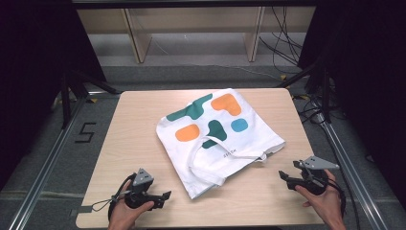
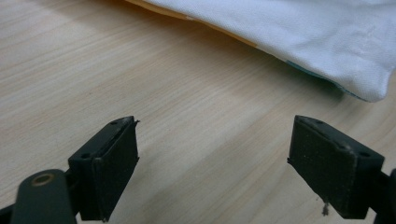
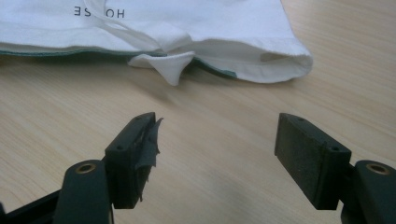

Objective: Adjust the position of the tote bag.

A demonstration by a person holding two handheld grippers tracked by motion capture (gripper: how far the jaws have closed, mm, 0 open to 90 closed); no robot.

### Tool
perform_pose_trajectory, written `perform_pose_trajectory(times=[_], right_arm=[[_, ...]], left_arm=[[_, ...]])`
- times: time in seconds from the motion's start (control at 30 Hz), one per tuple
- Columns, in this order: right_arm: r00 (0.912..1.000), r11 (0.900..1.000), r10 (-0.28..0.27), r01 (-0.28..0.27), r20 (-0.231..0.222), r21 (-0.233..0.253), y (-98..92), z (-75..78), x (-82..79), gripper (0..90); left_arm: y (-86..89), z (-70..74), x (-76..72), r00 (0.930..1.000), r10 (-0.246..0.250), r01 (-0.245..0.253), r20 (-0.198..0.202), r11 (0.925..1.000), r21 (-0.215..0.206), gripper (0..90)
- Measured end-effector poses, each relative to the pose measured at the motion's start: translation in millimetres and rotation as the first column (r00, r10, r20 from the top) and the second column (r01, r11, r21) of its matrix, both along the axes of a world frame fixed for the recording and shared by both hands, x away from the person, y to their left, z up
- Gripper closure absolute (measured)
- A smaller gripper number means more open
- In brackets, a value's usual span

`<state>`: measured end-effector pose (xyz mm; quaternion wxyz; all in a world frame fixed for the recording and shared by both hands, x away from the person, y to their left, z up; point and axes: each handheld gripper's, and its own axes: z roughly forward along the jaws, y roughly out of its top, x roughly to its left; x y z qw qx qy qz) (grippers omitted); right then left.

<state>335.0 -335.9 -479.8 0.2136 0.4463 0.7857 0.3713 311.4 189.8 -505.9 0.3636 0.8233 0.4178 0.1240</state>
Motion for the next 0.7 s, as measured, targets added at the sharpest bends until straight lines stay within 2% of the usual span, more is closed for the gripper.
perform_pose_trajectory(times=[0.07, 0.1, 0.13, 0.17, 0.23, 0.37, 0.4, 0.47, 0.5, 0.53, 0.6, 0.63, 0.7], right_arm=[[1.0000, 1.000, 0.005, -0.005, 0.000, 0.006, -0.4, -1.0, 0.8, 30.9], [0.9999, 1.000, -0.004, 0.004, 0.012, -0.016, -0.9, -1.5, 1.6, 31.4], [0.9999, 1.000, -0.004, 0.004, 0.012, -0.016, -0.9, -1.5, 1.6, 31.4], [0.9990, 0.999, -0.025, 0.026, 0.037, -0.026, -2.2, -0.6, 2.3, 32.2], [0.9986, 0.999, -0.021, 0.023, 0.048, -0.039, -3.3, 0.0, 3.6, 32.2], [0.9990, 0.999, -0.025, 0.026, 0.038, -0.029, -3.0, -0.9, 6.6, 32.2], [0.9983, 0.999, -0.025, 0.028, 0.052, -0.046, -3.1, -1.1, 10.7, 32.1], [0.9986, 0.999, -0.017, 0.020, 0.051, -0.047, -1.6, -1.2, 15.5, 32.1], [0.9986, 0.999, -0.017, 0.020, 0.051, -0.047, -1.6, -1.2, 15.5, 32.1], [0.9979, 0.998, -0.023, 0.026, 0.060, -0.055, -0.8, -1.4, 18.3, 32.1], [0.9985, 0.998, -0.018, 0.021, 0.051, -0.055, 0.3, -1.1, 24.0, 31.8], [0.9985, 0.998, -0.018, 0.021, 0.051, -0.060, 0.8, -1.0, 26.3, 31.4], [0.9990, 0.997, -0.015, 0.018, 0.043, -0.078, 0.8, -1.9, 32.5, 30.6]], left_arm=[[-0.2, -0.2, 0.0, 1.0000, 0.003, -0.003, -0.001, 1.0000, -0.005, 14.9], [-0.9, -0.3, -0.1, 1.0000, 0.000, 0.000, -0.006, 0.9999, -0.013, 14.9], [-0.9, -0.3, -0.1, 1.0000, 0.000, 0.000, -0.006, 0.9999, -0.013, 14.9], [-1.4, -0.5, -0.2, 1.0000, -0.001, 0.000, -0.003, 0.9999, -0.013, 14.9], [-2.4, -0.2, -0.6, 1.0000, -0.001, 0.001, -0.007, 1.0000, -0.010, 15.0], [-2.8, 0.0, -0.1, 1.0000, -0.002, 0.002, -0.006, 1.0000, -0.008, 15.0], [-3.5, -0.1, -0.5, 1.0000, 0.000, -0.001, -0.007, 0.9999, -0.016, 15.0], [-4.3, 0.3, -1.1, 0.9999, 0.008, -0.008, -0.007, 1.0000, 0.001, 15.0], [-4.2, 0.8, -0.9, 0.9998, -0.008, 0.008, -0.017, 1.0000, 0.005, 15.0], [-5.4, 0.7, -1.4, 0.9995, -0.007, 0.006, -0.029, 1.0000, -0.007, 15.1], [-9.7, -0.3, -3.5, 0.9990, 0.005, -0.007, -0.045, 0.9987, -0.051, 15.4], [-10.2, 1.1, -4.1, 0.9989, -0.013, 0.011, -0.044, 0.9992, -0.039, 15.4], [-16.3, 1.9, -7.3, 0.9995, -0.012, 0.011, -0.029, 0.9992, -0.038, 15.4]])
